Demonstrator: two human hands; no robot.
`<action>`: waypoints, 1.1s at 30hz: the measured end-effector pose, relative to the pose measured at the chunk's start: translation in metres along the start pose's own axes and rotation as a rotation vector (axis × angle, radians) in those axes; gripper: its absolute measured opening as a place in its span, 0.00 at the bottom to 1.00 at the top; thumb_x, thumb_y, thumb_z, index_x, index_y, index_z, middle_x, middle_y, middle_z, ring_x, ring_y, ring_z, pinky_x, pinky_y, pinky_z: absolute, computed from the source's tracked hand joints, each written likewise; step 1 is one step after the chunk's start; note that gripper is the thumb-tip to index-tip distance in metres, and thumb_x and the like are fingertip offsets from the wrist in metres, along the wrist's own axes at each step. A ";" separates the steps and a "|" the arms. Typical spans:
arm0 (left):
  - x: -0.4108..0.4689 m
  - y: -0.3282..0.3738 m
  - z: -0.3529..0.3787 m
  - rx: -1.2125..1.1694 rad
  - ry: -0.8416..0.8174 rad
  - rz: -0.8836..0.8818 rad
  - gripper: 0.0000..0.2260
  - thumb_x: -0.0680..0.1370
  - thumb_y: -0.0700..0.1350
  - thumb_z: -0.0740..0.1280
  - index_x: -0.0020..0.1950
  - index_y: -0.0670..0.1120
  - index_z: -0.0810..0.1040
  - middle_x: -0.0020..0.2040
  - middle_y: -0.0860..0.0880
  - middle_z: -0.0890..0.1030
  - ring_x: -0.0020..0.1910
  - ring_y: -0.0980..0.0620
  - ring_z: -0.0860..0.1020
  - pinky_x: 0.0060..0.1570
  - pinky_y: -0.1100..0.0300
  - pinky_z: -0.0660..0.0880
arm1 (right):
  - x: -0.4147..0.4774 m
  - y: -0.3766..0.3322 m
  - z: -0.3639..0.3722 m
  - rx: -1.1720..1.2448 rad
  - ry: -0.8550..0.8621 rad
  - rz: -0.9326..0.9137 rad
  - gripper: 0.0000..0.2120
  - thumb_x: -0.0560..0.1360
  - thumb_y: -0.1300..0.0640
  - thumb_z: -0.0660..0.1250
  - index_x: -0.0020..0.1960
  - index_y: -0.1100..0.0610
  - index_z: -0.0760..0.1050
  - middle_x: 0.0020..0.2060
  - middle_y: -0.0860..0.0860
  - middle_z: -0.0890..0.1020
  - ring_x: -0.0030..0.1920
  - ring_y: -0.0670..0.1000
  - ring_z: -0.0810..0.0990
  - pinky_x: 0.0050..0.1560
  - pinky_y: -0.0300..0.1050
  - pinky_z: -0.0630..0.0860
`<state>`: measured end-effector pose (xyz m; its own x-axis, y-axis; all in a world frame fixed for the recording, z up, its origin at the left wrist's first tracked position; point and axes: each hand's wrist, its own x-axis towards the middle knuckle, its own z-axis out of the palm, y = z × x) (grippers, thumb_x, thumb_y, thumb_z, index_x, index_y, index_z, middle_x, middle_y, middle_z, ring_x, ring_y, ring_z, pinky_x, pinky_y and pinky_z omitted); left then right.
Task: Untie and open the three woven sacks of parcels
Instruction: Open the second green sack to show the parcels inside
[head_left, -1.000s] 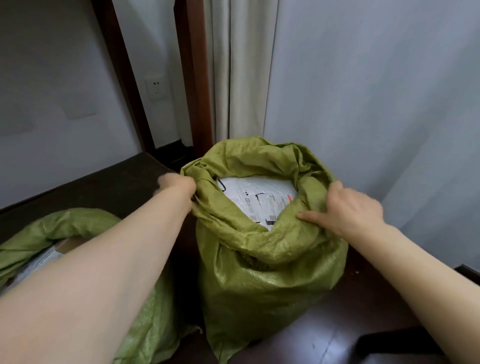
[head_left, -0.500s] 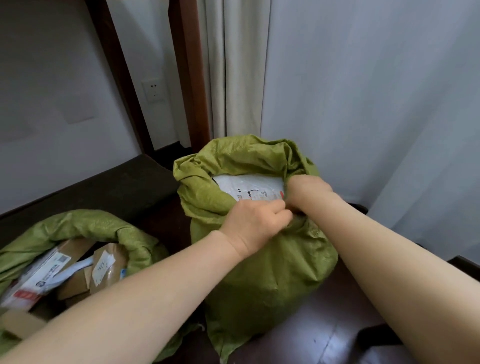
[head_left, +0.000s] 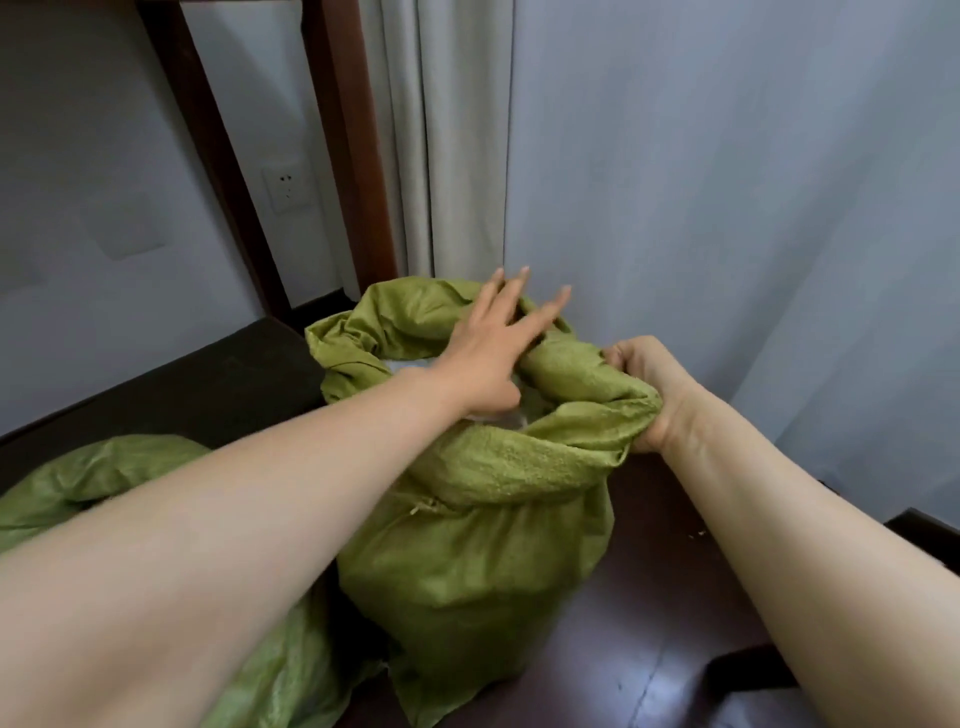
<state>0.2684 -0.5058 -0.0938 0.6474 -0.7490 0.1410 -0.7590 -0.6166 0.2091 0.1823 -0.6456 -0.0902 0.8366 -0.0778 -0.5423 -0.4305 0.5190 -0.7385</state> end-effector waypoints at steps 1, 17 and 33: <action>0.009 0.001 -0.001 0.097 -0.031 0.053 0.37 0.70 0.43 0.71 0.74 0.61 0.57 0.78 0.48 0.40 0.76 0.45 0.37 0.73 0.47 0.45 | 0.001 -0.002 -0.005 -0.058 -0.036 0.000 0.18 0.42 0.66 0.59 0.32 0.59 0.64 0.25 0.55 0.69 0.24 0.56 0.73 0.30 0.40 0.76; 0.059 0.003 -0.041 -0.934 -0.560 -0.600 0.19 0.79 0.52 0.62 0.37 0.38 0.80 0.27 0.43 0.81 0.24 0.48 0.81 0.24 0.59 0.78 | -0.001 -0.029 0.012 -1.511 0.345 -1.036 0.31 0.69 0.47 0.63 0.71 0.54 0.65 0.70 0.53 0.68 0.69 0.53 0.67 0.67 0.48 0.66; 0.011 -0.079 0.025 -0.188 -0.008 -0.265 0.16 0.76 0.56 0.64 0.48 0.44 0.81 0.40 0.45 0.81 0.41 0.51 0.79 0.52 0.57 0.70 | 0.065 -0.037 -0.018 -0.632 0.096 0.031 0.22 0.71 0.43 0.69 0.53 0.61 0.78 0.41 0.59 0.84 0.42 0.59 0.82 0.50 0.55 0.79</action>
<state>0.3338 -0.4720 -0.1329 0.8193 -0.5712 0.0500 -0.5378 -0.7353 0.4124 0.2463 -0.6856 -0.1054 0.7987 -0.1621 -0.5794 -0.5957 -0.0776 -0.7995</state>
